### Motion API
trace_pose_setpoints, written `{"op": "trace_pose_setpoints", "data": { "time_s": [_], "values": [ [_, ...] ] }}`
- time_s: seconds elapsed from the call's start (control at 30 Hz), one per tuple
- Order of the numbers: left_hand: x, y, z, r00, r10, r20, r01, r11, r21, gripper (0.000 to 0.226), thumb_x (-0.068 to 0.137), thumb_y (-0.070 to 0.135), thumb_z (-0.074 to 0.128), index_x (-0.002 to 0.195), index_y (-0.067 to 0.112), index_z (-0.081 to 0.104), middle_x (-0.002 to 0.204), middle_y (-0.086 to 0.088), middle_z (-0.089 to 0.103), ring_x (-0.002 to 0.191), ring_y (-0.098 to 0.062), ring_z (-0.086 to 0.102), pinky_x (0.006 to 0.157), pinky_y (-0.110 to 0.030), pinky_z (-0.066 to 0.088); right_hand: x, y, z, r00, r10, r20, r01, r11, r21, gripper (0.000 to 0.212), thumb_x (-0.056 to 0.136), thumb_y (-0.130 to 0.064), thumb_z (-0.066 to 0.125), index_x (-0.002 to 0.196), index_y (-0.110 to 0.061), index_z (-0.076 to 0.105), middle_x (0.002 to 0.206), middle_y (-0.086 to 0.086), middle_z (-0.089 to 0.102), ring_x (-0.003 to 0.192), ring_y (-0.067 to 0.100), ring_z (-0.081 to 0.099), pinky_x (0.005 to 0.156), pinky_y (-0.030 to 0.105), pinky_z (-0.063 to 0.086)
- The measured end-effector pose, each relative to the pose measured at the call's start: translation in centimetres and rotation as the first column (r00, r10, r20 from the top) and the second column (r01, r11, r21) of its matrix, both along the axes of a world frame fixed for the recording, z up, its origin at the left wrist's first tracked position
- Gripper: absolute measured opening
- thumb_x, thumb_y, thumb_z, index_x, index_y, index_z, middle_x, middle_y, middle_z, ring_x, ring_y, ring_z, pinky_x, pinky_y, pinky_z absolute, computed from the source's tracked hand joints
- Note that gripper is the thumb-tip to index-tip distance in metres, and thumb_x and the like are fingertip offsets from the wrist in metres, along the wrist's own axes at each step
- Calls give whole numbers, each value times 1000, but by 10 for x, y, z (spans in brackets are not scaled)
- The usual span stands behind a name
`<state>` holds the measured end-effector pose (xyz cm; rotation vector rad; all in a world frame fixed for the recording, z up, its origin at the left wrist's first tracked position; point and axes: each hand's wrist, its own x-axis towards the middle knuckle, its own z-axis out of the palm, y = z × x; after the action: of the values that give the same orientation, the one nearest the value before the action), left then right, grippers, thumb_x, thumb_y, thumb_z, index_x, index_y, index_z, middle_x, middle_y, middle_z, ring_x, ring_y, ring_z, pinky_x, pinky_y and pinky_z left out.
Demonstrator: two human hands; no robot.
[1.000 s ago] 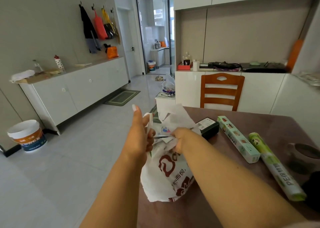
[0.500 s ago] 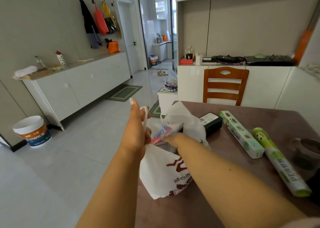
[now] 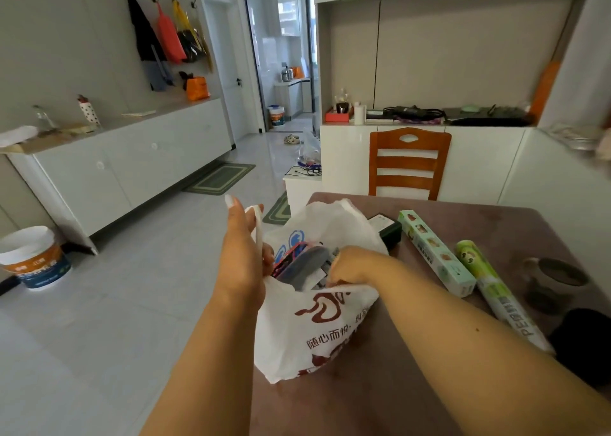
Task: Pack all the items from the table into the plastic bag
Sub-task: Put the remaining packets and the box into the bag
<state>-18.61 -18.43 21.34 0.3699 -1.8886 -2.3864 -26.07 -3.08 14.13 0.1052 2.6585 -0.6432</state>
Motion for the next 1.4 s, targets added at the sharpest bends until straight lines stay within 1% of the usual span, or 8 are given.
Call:
{"op": "trace_pose_setpoints", "data": {
  "time_s": [0.07,0.23,0.4,0.6,0.73,0.83,1.2,1.4],
  "values": [
    [2,3,3,1000,-7,28,7,1000,-7,72,89,70,20,138,27,52,144,-18,50,126,-32,52,99,-40,48,-6,-7,2,983,-83,-161,79,996,-33,29,90,-29,58,114,-13,60,114,8,61,109,28,57,101,42,45],
    [-7,2,0,999,33,2,-33,999,-9,68,91,68,23,125,24,62,104,0,66,66,-10,41,56,-24,54,-14,8,26,601,-470,-646,198,871,-450,25,94,-31,51,71,-20,49,62,-6,46,55,8,43,51,21,34],
    [-25,6,-3,997,69,31,-65,991,-114,64,96,59,23,121,16,62,115,-5,66,83,-22,60,78,-39,53,-31,67,18,353,-788,-505,385,614,-689,15,92,-23,45,89,-12,55,77,3,56,69,21,52,54,24,34],
    [-40,15,-6,994,93,63,-83,985,-149,64,97,57,22,114,13,64,106,-8,68,79,-22,61,82,-42,51,-51,121,-36,534,-786,-312,615,614,-494,30,93,-19,46,116,-6,58,110,17,64,96,36,59,70,30,36],
    [-51,17,-14,993,97,63,-90,990,-105,64,97,57,23,103,13,68,103,-9,71,72,-19,57,73,-37,49,-73,131,-77,746,-609,-269,506,781,-366,12,88,-18,54,95,-12,61,102,14,67,75,23,58,64,27,43],
    [-61,18,-17,995,96,38,-93,993,-78,65,97,57,23,97,11,69,98,-11,72,63,-17,53,62,-33,45,-103,129,-96,845,-457,-277,408,887,-219,32,86,-33,59,115,-21,62,118,6,66,90,22,63,78,34,54],
    [-74,15,-19,1000,7,-16,-5,993,120,79,93,63,21,98,4,72,82,-14,71,53,-17,50,50,-28,40,-202,107,-127,993,91,-77,-64,953,296,86,86,-46,59,152,-39,5,163,2,-3,149,35,-6,113,67,15],
    [-81,21,-23,998,-49,27,45,990,135,78,93,63,21,101,4,72,81,-12,71,53,-15,52,48,-27,42,-204,98,-113,999,-17,-28,25,944,329,61,88,-39,50,145,-33,28,156,14,7,143,44,1,109,64,26]
  ]
}}
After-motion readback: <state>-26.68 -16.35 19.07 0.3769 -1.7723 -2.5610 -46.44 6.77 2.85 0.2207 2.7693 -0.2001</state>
